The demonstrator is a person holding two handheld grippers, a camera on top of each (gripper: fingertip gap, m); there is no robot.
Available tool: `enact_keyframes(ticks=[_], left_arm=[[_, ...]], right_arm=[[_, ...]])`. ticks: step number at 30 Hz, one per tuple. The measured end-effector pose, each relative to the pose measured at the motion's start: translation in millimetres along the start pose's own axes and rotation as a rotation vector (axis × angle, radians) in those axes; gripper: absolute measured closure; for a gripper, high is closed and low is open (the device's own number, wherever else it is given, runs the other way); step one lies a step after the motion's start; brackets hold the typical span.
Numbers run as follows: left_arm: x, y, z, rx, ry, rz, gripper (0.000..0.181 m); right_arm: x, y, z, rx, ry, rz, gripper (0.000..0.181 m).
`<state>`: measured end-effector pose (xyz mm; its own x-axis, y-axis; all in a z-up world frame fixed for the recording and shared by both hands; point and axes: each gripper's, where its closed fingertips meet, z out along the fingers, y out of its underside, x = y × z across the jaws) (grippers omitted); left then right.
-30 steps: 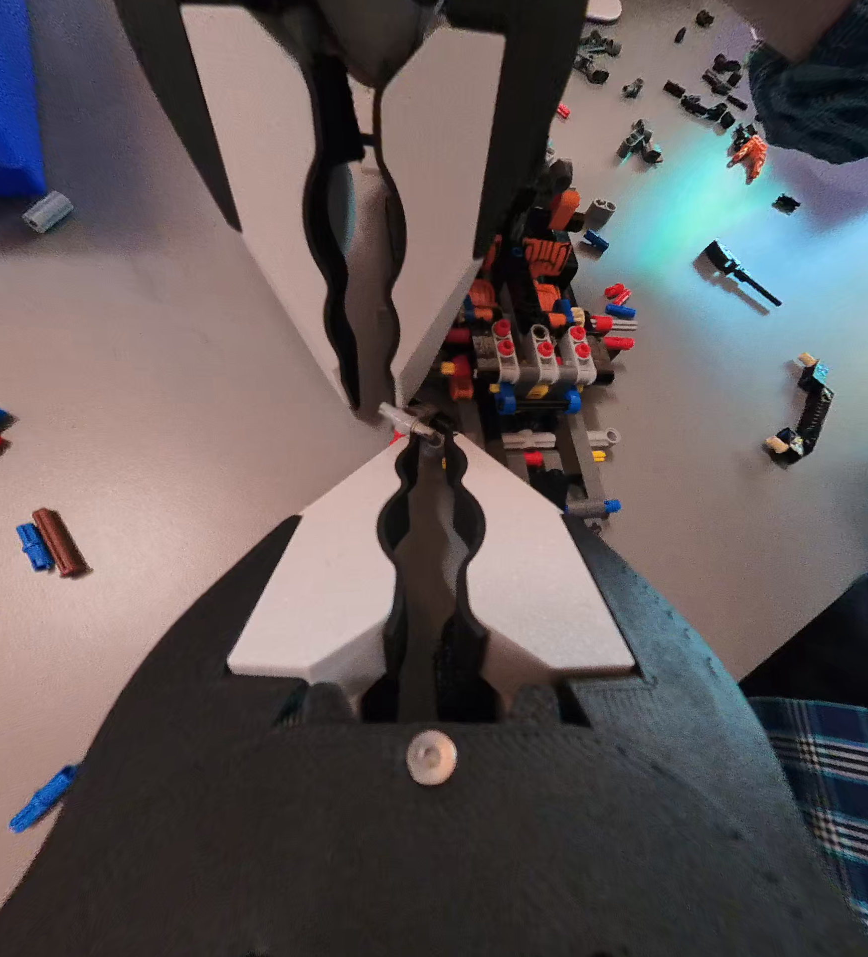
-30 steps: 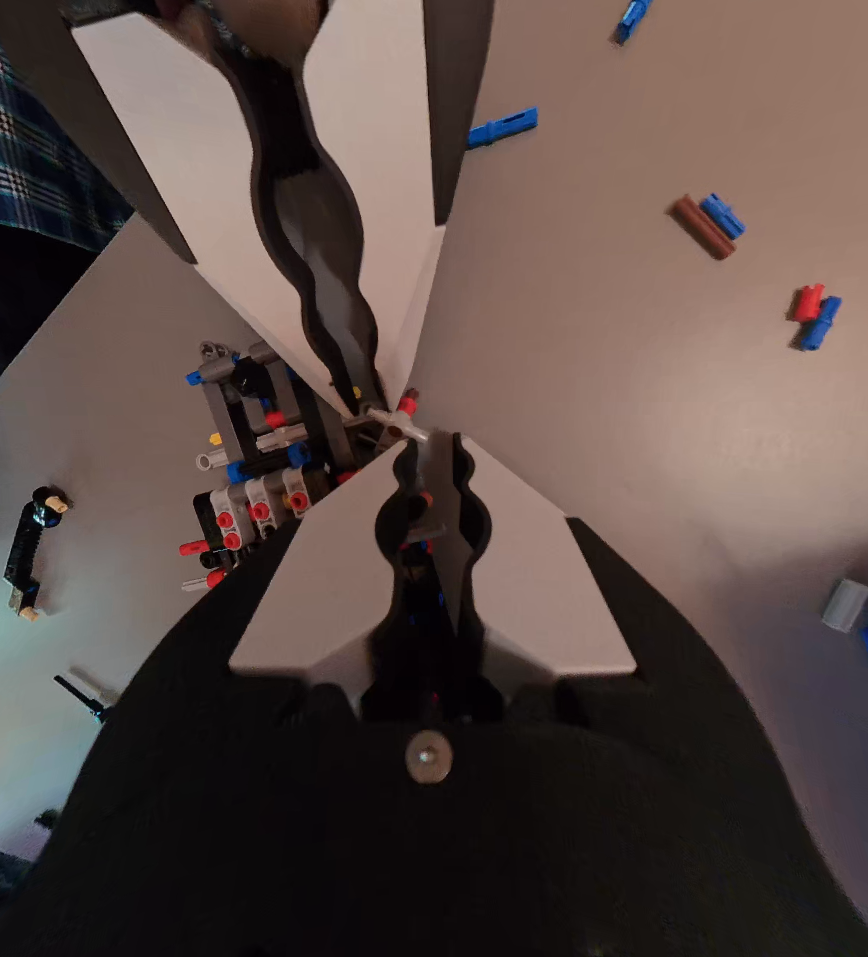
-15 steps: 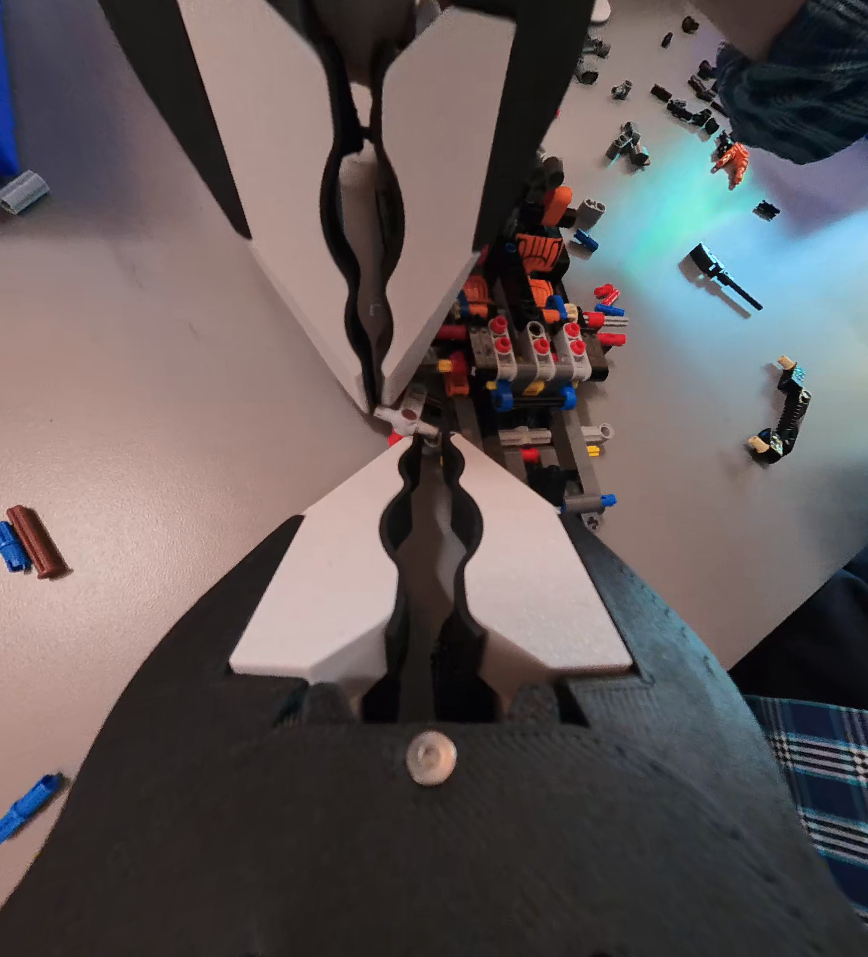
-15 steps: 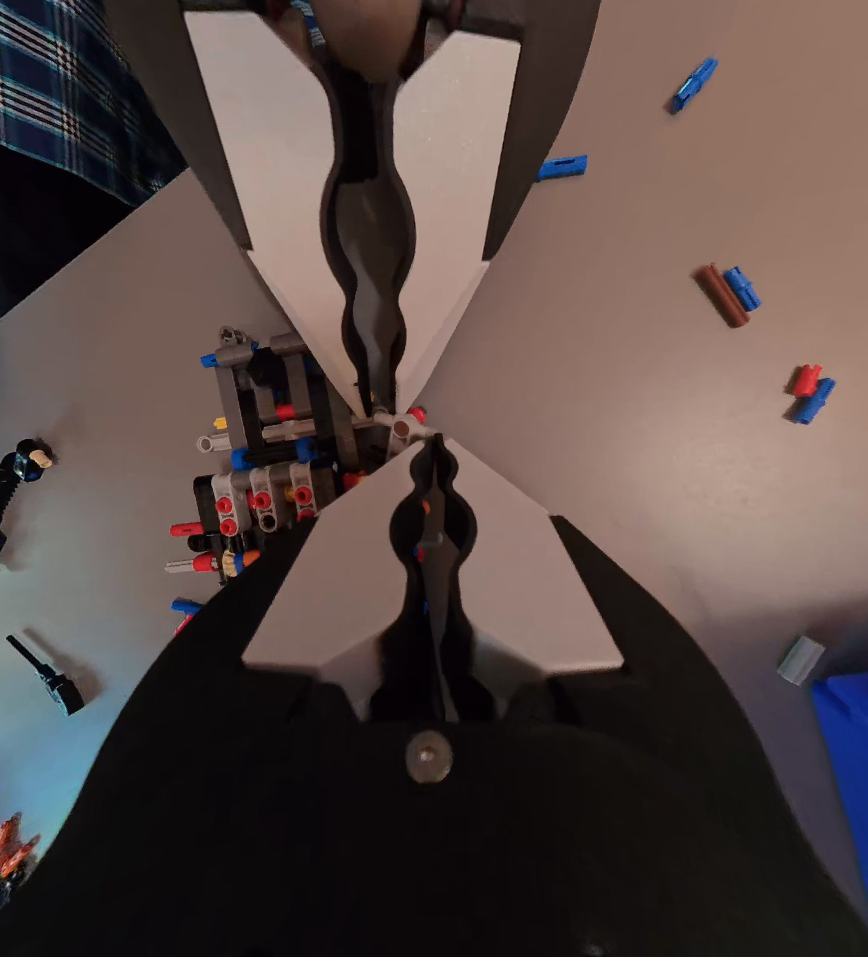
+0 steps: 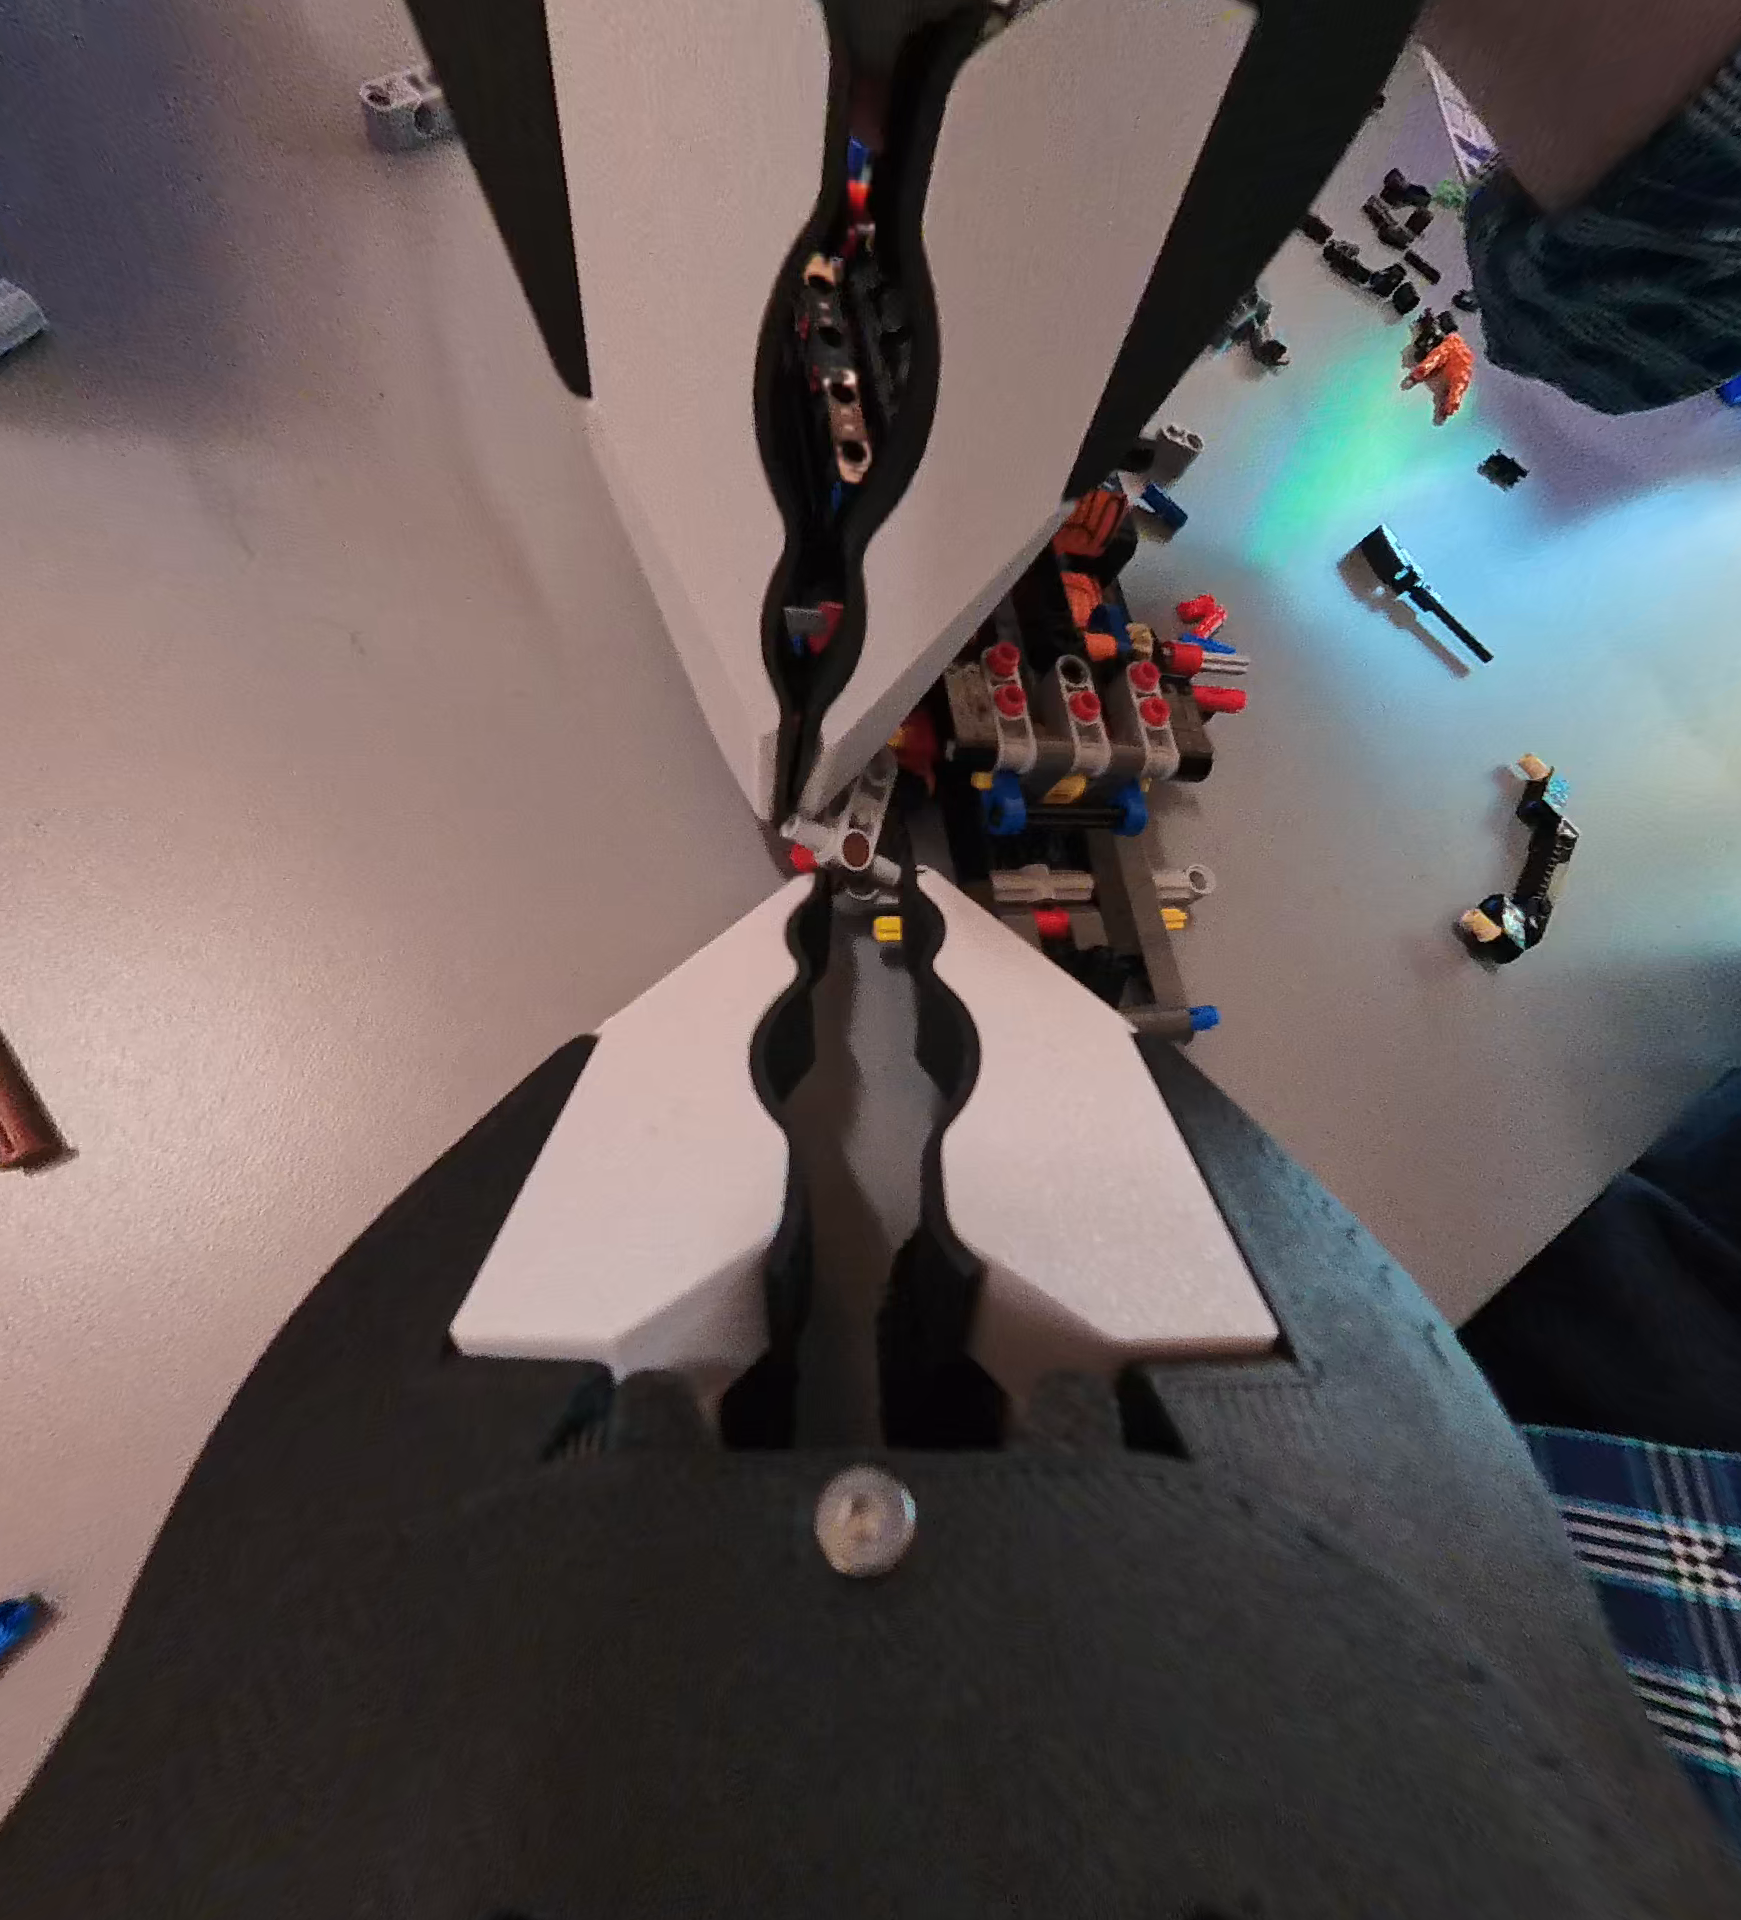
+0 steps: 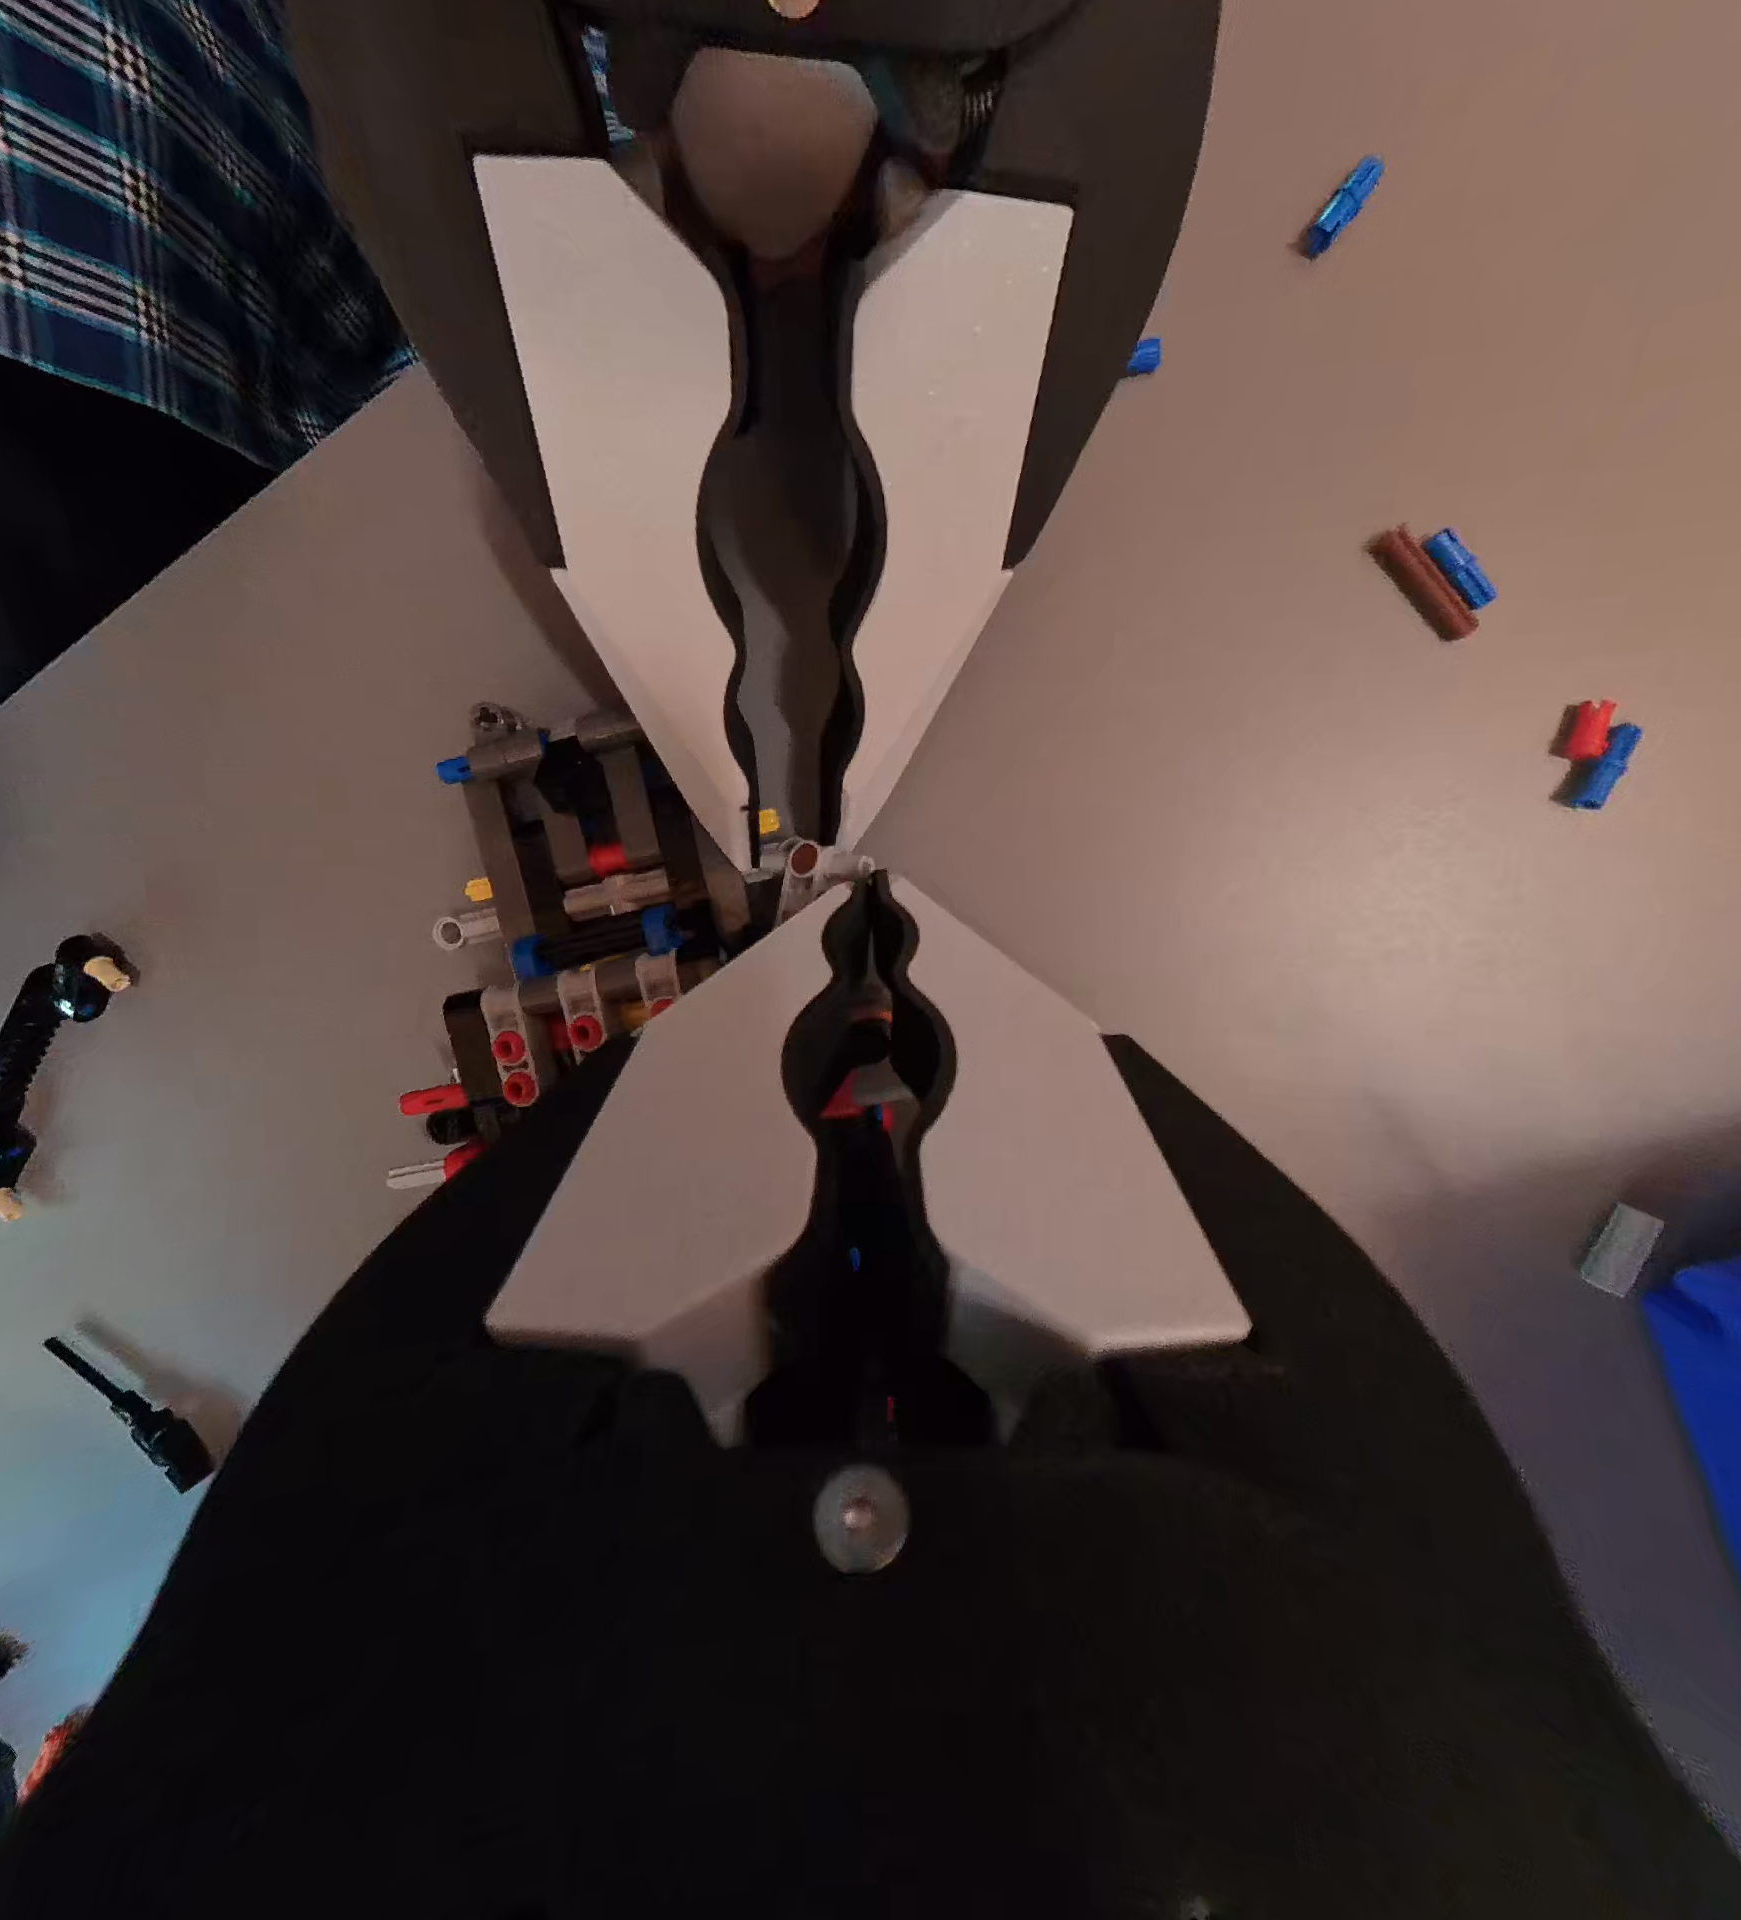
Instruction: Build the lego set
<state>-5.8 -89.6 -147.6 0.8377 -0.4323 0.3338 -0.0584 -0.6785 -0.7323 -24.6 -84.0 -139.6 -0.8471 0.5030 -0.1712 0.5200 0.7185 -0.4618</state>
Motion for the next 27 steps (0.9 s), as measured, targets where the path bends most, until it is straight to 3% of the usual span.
enact_keyframes(ticks=[15,27], left_arm=[[5,-2,4,-0.004,-0.044,0.111,0.173],[9,1,3,-0.003,-0.047,0.097,0.168]], right_arm=[[-19,-9,-5,0.181,-0.197,0.253,0.179],[-21,-3,-5,0.145,-0.099,0.224,0.180]])
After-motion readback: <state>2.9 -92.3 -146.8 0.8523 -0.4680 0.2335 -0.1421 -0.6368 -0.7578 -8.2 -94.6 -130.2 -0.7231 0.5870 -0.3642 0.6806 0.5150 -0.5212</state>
